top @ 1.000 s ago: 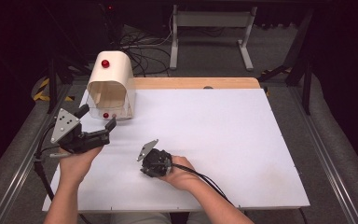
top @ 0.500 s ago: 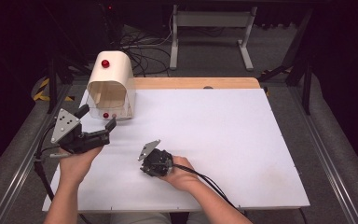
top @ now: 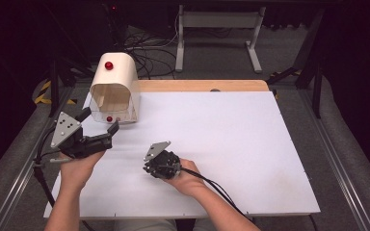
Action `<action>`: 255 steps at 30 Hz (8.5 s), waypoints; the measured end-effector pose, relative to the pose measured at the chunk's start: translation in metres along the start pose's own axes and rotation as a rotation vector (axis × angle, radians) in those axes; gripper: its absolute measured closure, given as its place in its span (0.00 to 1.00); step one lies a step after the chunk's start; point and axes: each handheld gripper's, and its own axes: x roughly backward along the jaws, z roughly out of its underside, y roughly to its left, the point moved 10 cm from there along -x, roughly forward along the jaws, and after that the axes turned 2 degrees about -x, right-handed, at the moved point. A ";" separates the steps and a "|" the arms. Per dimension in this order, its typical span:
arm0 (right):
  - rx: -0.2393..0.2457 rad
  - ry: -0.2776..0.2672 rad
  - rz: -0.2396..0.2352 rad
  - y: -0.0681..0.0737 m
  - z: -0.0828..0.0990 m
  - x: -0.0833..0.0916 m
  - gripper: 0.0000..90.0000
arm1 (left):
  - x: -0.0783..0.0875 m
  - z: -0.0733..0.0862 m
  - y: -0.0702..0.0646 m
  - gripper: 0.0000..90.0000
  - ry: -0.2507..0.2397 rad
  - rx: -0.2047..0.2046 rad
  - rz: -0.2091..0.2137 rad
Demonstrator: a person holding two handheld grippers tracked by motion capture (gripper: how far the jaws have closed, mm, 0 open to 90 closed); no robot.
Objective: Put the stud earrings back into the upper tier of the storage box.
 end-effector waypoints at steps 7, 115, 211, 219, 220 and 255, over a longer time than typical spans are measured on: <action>-0.007 -0.044 0.025 -0.003 -0.008 0.005 0.92 | 0.000 0.000 0.000 0.04 -0.002 0.002 0.001; -0.050 -0.427 0.223 -0.051 -0.144 0.050 0.93 | 0.002 0.000 0.002 0.05 -0.010 0.009 0.012; -0.177 -0.514 0.287 -0.102 -0.154 0.071 0.62 | -0.005 0.005 0.000 0.05 0.002 0.003 0.016; -0.182 -0.545 0.290 -0.099 -0.150 0.089 0.53 | -0.004 0.006 0.000 0.05 -0.001 0.003 0.016; -0.182 -0.545 0.290 -0.099 -0.150 0.089 0.53 | -0.004 0.006 0.000 0.05 -0.003 0.002 0.014; -0.218 -0.606 0.313 -0.100 -0.118 0.136 0.28 | -0.006 0.006 -0.003 0.05 -0.006 -0.009 0.001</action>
